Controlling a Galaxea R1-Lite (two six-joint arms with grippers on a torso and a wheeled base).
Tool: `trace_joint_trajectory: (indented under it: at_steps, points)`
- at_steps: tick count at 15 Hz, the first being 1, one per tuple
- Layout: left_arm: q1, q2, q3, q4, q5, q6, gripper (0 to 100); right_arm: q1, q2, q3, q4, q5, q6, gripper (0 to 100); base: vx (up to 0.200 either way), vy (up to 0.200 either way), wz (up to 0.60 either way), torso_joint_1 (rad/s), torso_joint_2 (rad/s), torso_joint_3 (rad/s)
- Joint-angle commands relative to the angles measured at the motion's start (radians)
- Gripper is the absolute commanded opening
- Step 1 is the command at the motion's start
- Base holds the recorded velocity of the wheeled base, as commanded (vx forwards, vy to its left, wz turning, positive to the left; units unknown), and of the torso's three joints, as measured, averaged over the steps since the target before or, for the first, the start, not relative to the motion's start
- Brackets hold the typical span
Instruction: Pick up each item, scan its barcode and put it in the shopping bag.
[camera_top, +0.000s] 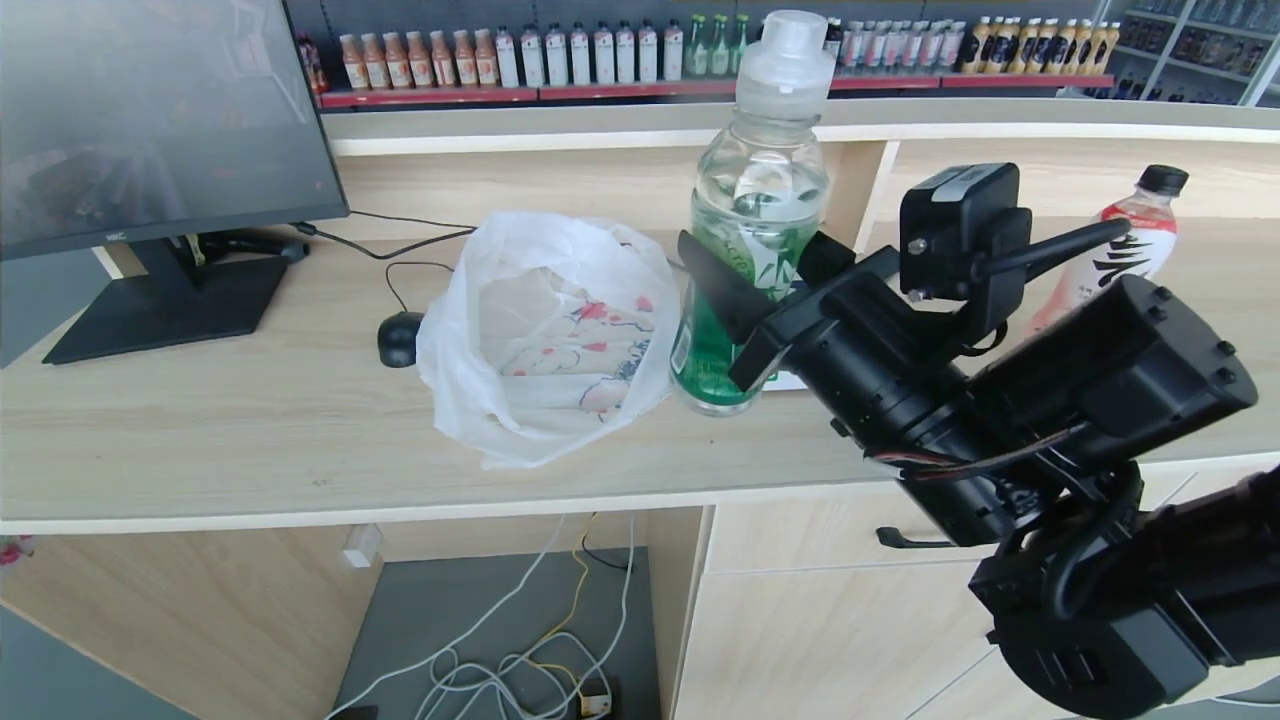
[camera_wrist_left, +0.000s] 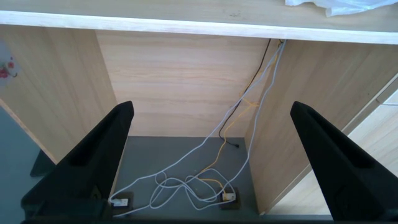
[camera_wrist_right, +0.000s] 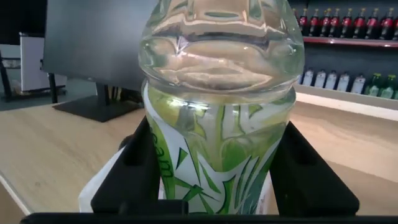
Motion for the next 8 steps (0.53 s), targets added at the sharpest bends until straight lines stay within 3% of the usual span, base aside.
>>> trace_joint_trajectory:
  at_steps: [1, 3, 8]
  points:
    - [0.0, 0.0, 0.0, 0.0, 0.0, 0.0, 100, 0.002, 0.007, 0.016, 0.001, -0.051, 0.035, 0, 0.0, 0.0, 0.0, 0.0, 0.0, 0.0]
    - [0.0, 0.0, 0.0, 0.0, 0.0, 0.0, 100, -0.001, 0.02, 0.007, 0.001, -0.16, 0.07, 0, 0.0, 0.0, 0.0, 0.0, 0.0, 0.0]
    - [0.0, 0.0, 0.0, 0.0, 0.0, 0.001, 100, -0.095, 0.046, -0.112, 0.001, -0.195, 0.08, 0, 0.0, 0.0, 0.0, 0.0, 0.0, 0.0]
